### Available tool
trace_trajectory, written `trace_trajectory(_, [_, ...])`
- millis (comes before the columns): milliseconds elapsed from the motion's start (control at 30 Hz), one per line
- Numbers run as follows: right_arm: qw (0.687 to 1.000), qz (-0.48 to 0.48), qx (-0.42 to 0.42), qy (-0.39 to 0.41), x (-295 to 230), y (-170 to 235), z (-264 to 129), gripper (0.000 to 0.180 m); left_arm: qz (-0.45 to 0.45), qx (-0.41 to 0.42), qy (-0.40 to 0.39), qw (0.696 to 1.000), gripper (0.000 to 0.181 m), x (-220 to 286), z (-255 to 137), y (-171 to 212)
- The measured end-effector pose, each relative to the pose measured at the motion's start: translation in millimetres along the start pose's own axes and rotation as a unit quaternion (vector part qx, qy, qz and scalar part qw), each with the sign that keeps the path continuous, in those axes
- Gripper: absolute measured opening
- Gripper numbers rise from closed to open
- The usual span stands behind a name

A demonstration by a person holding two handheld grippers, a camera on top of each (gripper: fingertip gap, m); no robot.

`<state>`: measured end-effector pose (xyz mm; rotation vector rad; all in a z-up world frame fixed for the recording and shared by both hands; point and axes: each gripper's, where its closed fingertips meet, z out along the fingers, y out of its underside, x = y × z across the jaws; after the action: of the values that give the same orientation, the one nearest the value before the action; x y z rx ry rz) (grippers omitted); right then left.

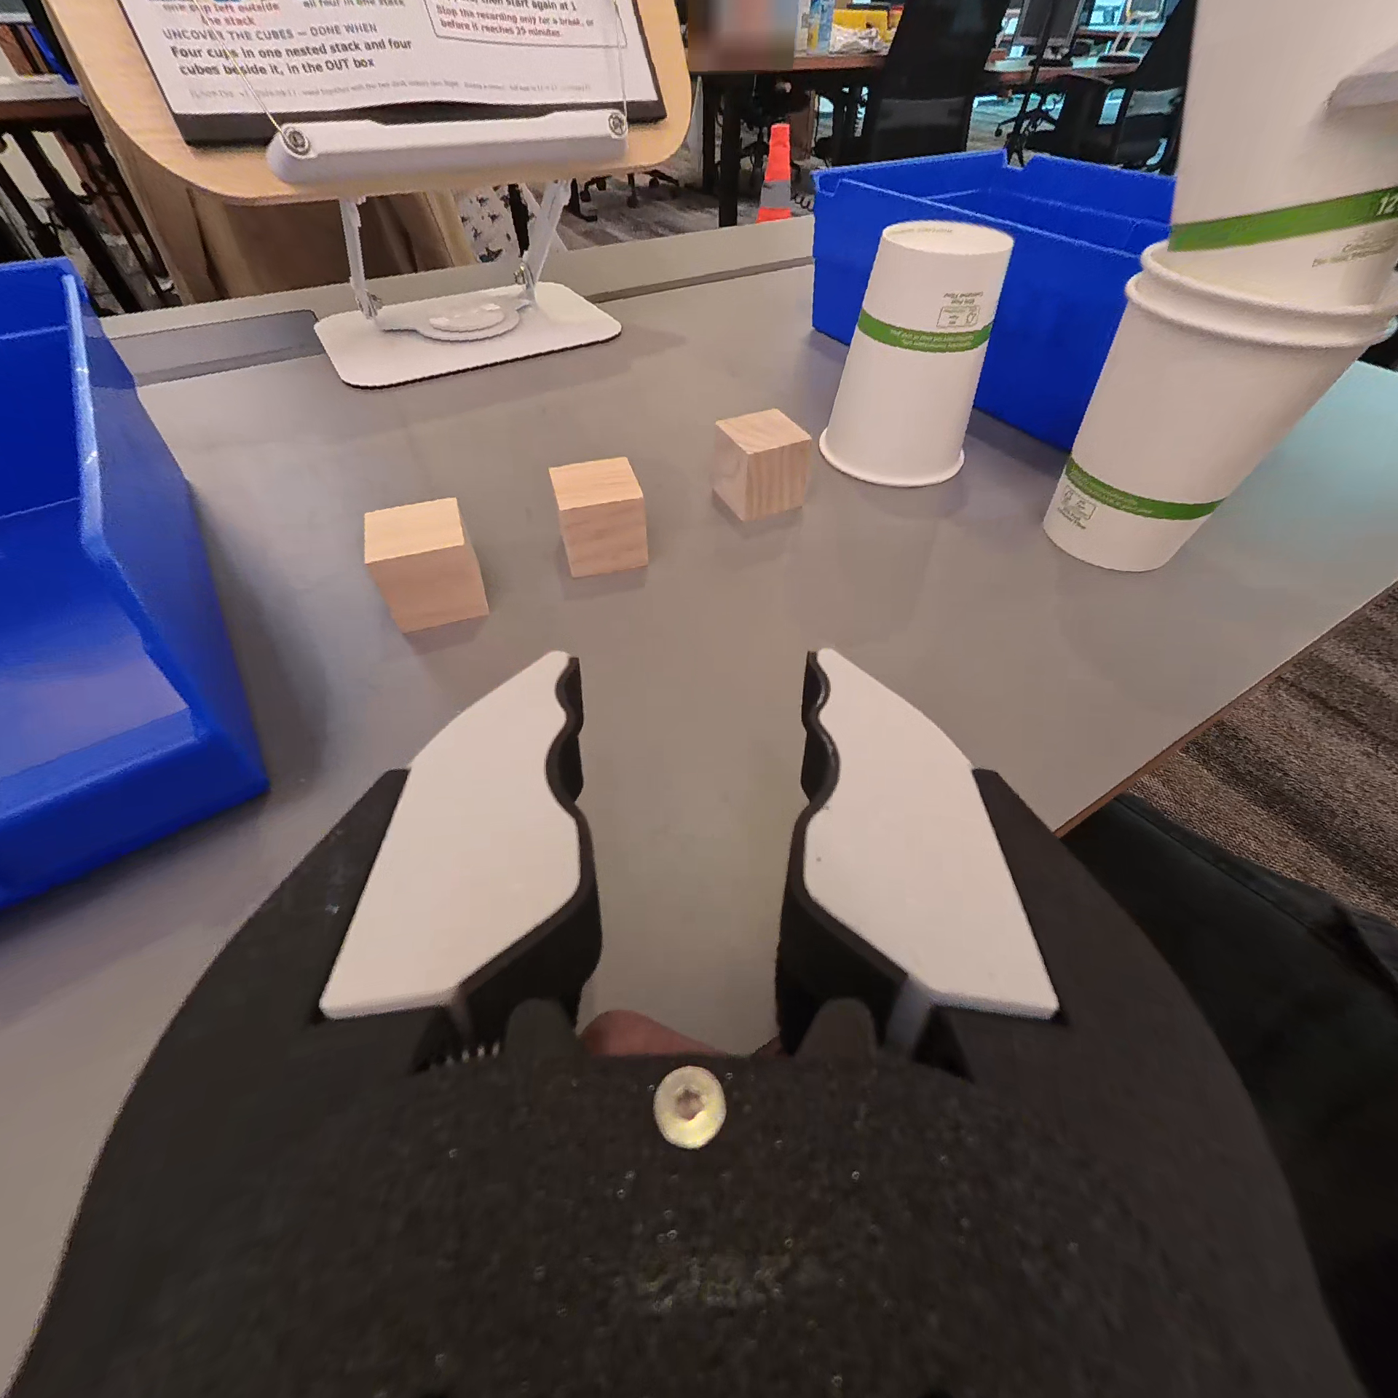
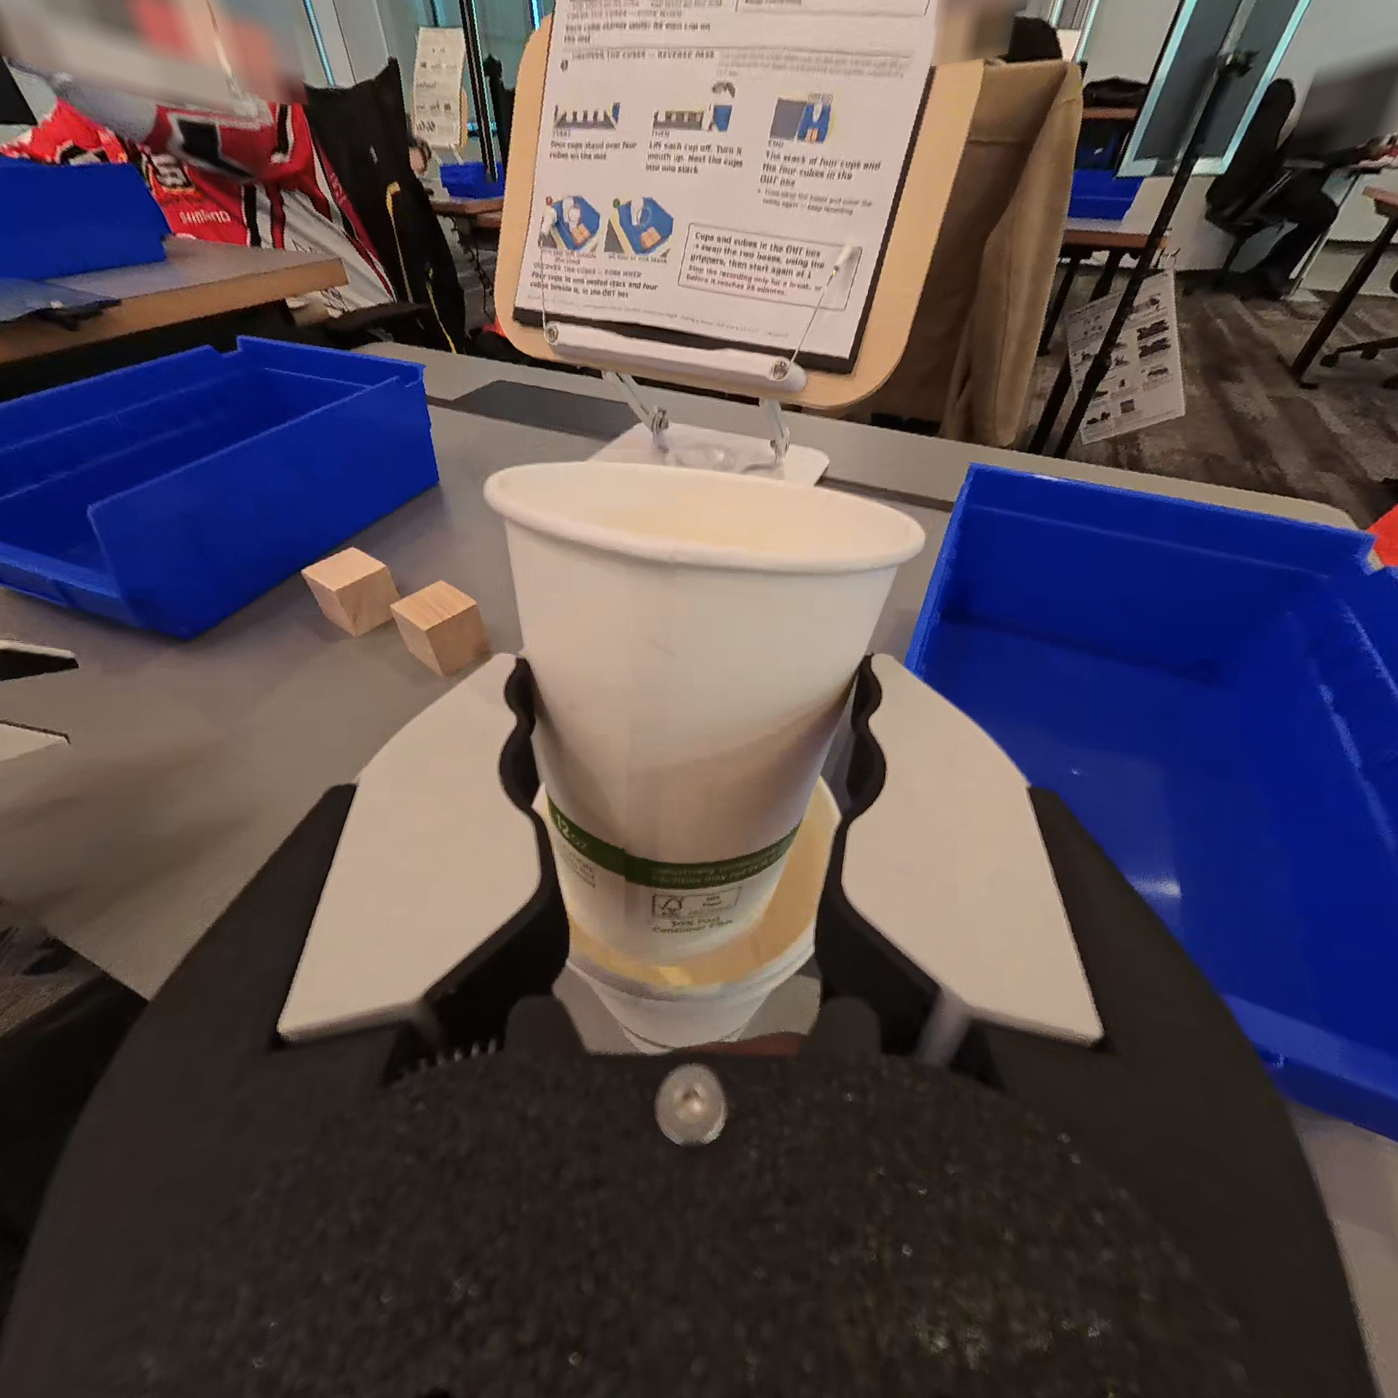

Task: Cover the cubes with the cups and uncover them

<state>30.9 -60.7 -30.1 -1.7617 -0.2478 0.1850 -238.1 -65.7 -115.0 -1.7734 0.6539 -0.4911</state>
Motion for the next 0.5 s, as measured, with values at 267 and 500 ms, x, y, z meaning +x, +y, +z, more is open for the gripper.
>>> trace_trajectory(267, [0.998, 0.02, -0.053, -0.035, -2, 26, 2, 0.081, 0.014, -0.013, 0.011, 1.0, 0.055, 4, 3, 6])
trace_trajectory(500, [0.991, 0.021, -0.096, -0.096, -13, 36, -6, 0.082, 0.029, -0.017, 0.017, 0.999, 0.055, 8, 4, 7])
